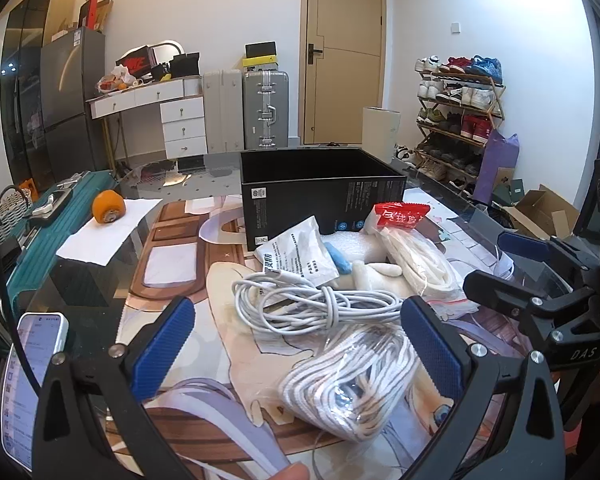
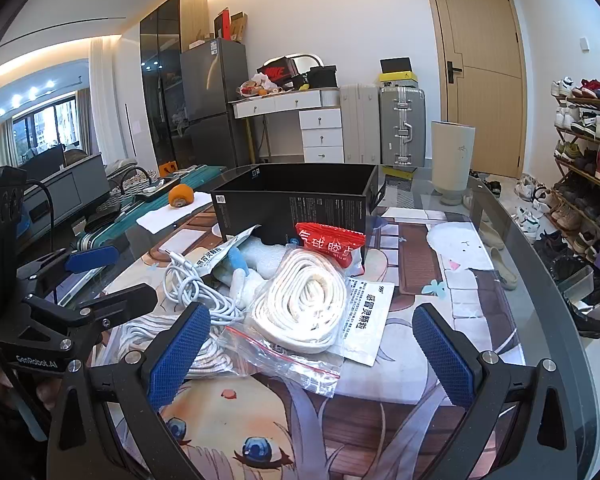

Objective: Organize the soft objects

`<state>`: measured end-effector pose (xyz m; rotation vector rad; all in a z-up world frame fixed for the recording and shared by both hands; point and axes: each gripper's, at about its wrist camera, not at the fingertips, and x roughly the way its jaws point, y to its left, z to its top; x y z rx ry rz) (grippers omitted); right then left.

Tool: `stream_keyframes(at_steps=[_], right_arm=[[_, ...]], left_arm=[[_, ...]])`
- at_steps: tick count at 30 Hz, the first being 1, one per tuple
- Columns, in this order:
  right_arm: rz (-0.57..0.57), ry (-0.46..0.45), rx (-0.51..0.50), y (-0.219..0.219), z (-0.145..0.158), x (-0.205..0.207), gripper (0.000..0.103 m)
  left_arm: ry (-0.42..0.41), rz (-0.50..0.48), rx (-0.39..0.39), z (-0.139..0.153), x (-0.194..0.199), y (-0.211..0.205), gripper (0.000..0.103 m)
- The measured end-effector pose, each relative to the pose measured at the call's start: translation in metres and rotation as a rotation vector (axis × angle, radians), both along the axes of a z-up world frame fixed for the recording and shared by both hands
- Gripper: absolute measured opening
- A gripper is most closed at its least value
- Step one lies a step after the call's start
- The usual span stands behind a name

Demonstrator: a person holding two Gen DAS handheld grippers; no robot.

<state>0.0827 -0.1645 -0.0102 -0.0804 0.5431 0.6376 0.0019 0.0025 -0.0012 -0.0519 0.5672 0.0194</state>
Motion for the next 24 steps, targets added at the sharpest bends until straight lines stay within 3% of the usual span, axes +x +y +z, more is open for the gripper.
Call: stream_keyframes(at_steps=[24], right_arm=[[0.001,-0.002,0.003,-0.0003,-0.0006,0.0000,0.103]], left_arm=[[-0.013,0.008,-0.001,0.0004,-0.0003,0.0018,0.103]])
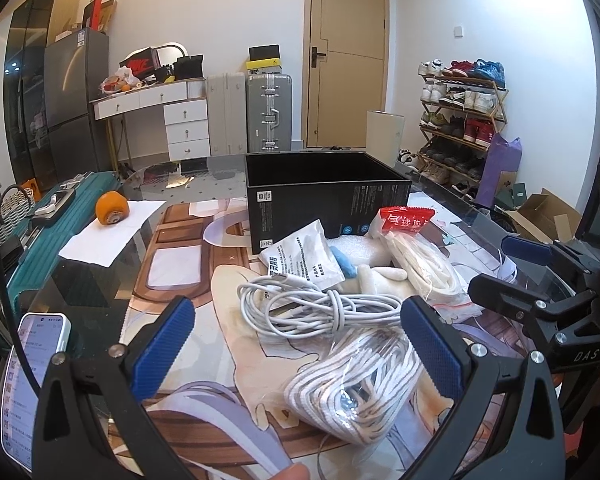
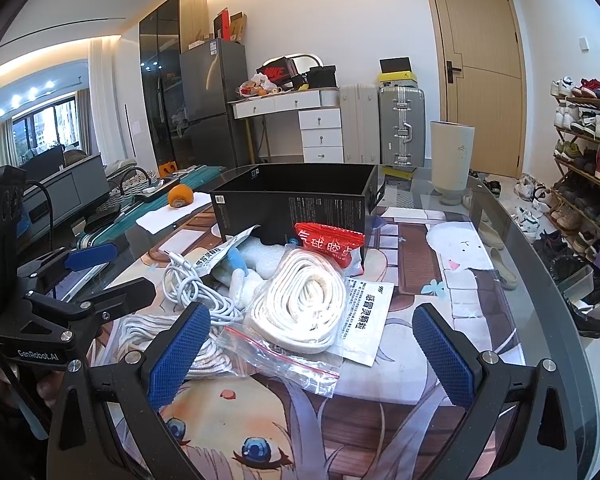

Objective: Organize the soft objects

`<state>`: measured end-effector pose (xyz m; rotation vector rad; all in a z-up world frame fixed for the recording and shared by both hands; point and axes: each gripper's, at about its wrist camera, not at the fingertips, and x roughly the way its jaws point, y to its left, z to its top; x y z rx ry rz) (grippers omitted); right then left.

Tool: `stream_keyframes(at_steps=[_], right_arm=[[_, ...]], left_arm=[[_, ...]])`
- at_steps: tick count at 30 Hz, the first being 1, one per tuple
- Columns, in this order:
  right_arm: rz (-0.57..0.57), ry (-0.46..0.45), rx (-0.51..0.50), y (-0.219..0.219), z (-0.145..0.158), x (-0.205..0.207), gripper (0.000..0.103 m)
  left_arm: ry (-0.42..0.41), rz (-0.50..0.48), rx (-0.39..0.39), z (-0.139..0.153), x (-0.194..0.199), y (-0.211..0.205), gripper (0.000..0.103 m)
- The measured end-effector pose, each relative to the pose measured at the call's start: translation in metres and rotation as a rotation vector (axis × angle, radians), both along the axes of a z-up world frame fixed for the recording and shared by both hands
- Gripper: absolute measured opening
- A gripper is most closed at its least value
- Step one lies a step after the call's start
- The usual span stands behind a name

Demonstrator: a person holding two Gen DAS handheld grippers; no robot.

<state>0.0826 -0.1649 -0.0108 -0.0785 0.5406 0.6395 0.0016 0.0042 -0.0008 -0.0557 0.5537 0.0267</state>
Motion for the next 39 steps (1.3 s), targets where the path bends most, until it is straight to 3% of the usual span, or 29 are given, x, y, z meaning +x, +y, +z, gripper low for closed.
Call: stream_keyframes(at_steps=[28,39], right_arm=[[-0.022,-0.001,-0.014,0.002,0.004,0.003,0.103],[-0.036,0.062,-0.026,0.007,0.006,0.014,0.103]], left_arm=[[-0.013,0.011,-0.015,0.001,0.004,0.010,0.103],[0.013,-0.014,0.034,0.001,0.007,0.007,0.103]])
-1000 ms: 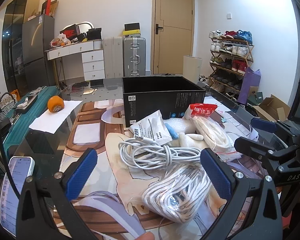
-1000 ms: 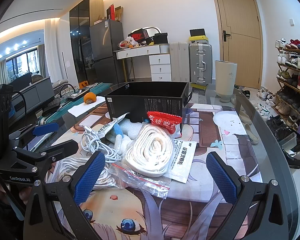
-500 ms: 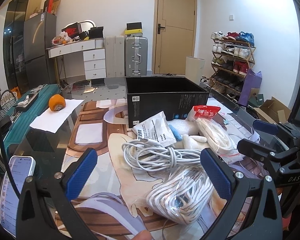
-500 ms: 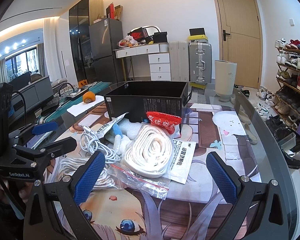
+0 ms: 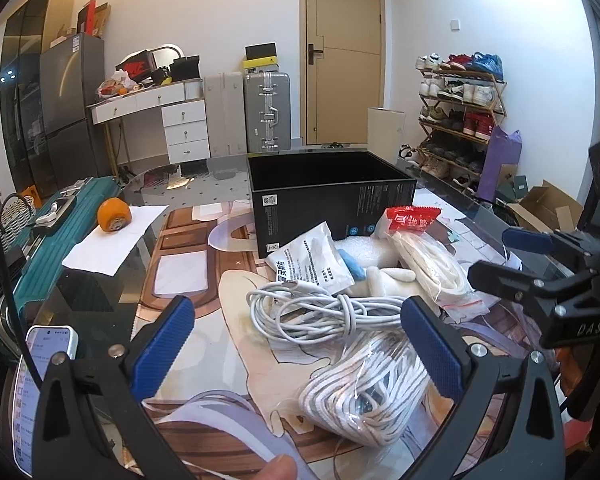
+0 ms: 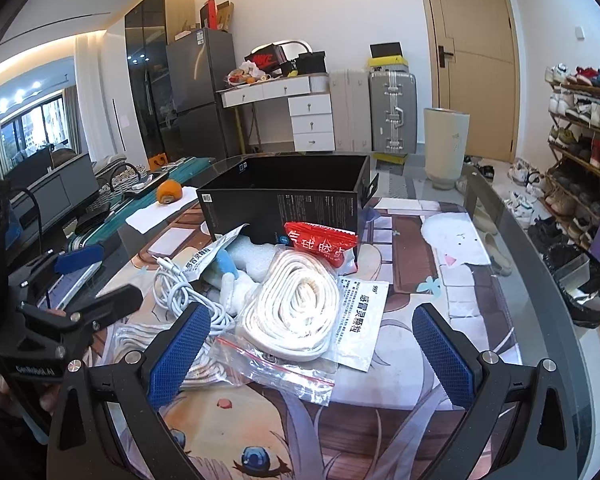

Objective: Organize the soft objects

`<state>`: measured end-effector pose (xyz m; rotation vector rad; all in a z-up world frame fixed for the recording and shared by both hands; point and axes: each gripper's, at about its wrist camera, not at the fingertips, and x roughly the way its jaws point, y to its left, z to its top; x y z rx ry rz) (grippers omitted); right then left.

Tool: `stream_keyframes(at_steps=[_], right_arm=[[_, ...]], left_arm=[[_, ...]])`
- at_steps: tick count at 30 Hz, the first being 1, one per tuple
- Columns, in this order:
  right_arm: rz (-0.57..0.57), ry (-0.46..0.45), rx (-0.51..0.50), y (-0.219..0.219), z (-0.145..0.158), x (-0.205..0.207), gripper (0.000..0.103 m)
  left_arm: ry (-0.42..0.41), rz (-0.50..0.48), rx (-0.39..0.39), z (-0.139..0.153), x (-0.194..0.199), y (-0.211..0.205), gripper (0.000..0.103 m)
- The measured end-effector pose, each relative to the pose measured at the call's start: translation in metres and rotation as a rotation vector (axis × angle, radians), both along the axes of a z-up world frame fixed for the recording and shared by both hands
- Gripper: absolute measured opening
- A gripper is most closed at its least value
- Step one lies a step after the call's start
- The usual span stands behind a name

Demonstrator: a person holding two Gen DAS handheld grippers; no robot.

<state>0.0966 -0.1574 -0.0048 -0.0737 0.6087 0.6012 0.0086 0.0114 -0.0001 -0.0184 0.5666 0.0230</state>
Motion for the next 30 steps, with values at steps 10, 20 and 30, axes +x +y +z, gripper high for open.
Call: stream_keyframes(at_steps=[10,20,30], right_arm=[[0.008,0.047,-0.037,0.013,-0.003,0.017,0.103],[0.017,0.123,-0.057,0.027,-0.009,0.039,0.100],[0.065,0.236,-0.046,0.038,-0.024,0.055,0.066]], left_arm=[[0.026,-0.061,0.003,-0.003,-0.001,-0.003,0.103],[0.033,-0.103,-0.007,-0.004,-0.001,0.000,0.103],[0.067,-0.134,0.003,-0.010,0.002,-0.003,0.103]])
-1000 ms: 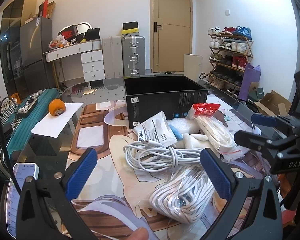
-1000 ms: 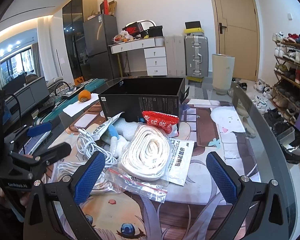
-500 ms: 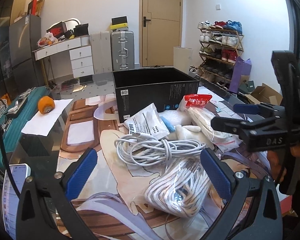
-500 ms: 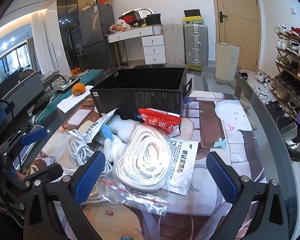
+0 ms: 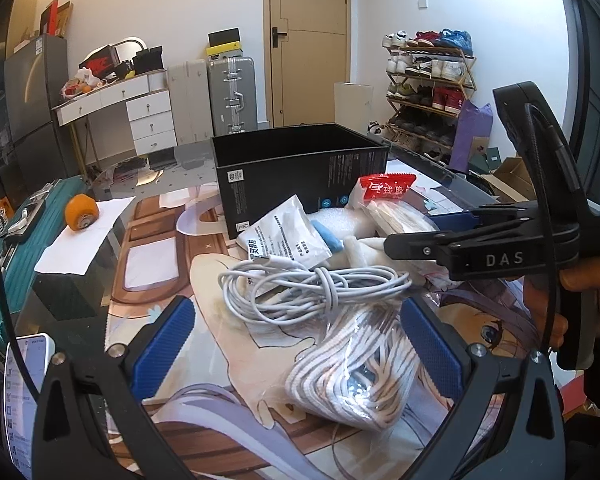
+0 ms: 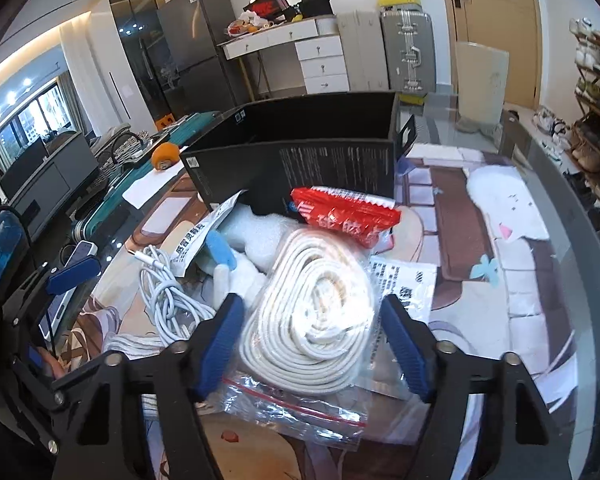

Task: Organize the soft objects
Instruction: 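Grasp the bagged white rope coil with the right gripper, then lift the rope bag with the right gripper while the left gripper grasps the bagged white cable bundle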

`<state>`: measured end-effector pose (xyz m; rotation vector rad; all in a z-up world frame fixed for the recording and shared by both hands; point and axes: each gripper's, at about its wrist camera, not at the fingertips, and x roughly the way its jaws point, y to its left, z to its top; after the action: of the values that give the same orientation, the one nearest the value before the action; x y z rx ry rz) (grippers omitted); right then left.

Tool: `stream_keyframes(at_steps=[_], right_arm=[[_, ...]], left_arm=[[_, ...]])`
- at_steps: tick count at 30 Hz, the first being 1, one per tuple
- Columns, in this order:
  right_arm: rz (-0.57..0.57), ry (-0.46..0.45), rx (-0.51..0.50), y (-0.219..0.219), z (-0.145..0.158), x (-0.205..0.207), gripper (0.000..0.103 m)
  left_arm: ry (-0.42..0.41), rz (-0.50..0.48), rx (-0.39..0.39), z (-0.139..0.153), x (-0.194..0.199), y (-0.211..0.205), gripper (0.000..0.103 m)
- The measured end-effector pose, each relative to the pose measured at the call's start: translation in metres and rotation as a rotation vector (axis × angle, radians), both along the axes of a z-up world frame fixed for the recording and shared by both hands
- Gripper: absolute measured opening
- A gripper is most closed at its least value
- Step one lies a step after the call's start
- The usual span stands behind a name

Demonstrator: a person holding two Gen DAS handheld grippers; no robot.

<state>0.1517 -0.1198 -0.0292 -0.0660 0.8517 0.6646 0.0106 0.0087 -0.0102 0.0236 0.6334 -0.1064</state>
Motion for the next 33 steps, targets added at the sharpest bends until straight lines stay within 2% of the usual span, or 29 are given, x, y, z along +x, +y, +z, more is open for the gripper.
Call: stream_keyframes(at_steps=[3,6,18,20,22,23,25,28,33], right_arm=[[0.007,0.020,0.009,0.001,-0.002,0.001,0.051],[0.019,-0.001,0.023,-0.002,0.002,-0.004,0.039],[0.017,-0.056,0.046,-0.026,0.017,-0.029,0.037],[0.021,-0.060,0.046,-0.027,0.018,-0.032,0.037],[0.022,-0.062,0.045,-0.027,0.019,-0.032,0.037],[0.021,-0.064,0.044,-0.028,0.019,-0.033,0.037],[0.023,-0.064,0.044,-0.028,0.020,-0.033,0.037],[0.027,-0.070,0.044,-0.028,0.021,-0.035,0.037],[0.031,-0.087,0.049,-0.028,0.025,-0.037,0.037]], left_arm=[[0.009,-0.005,0.000,-0.002,0.001,-0.001,0.103],[0.014,-0.021,0.003,-0.002,0.000,-0.004,0.103],[0.077,-0.123,0.075,-0.013,-0.001,-0.030,0.101],[0.093,-0.148,0.082,-0.016,-0.002,-0.034,0.093],[0.118,-0.174,0.102,-0.020,-0.002,-0.040,0.072],[0.117,-0.179,0.106,-0.021,-0.003,-0.042,0.071],[0.112,-0.203,0.092,-0.020,-0.006,-0.045,0.055],[0.104,-0.220,0.080,-0.017,-0.010,-0.046,0.042],[0.102,-0.252,0.027,-0.008,-0.014,-0.044,0.035]])
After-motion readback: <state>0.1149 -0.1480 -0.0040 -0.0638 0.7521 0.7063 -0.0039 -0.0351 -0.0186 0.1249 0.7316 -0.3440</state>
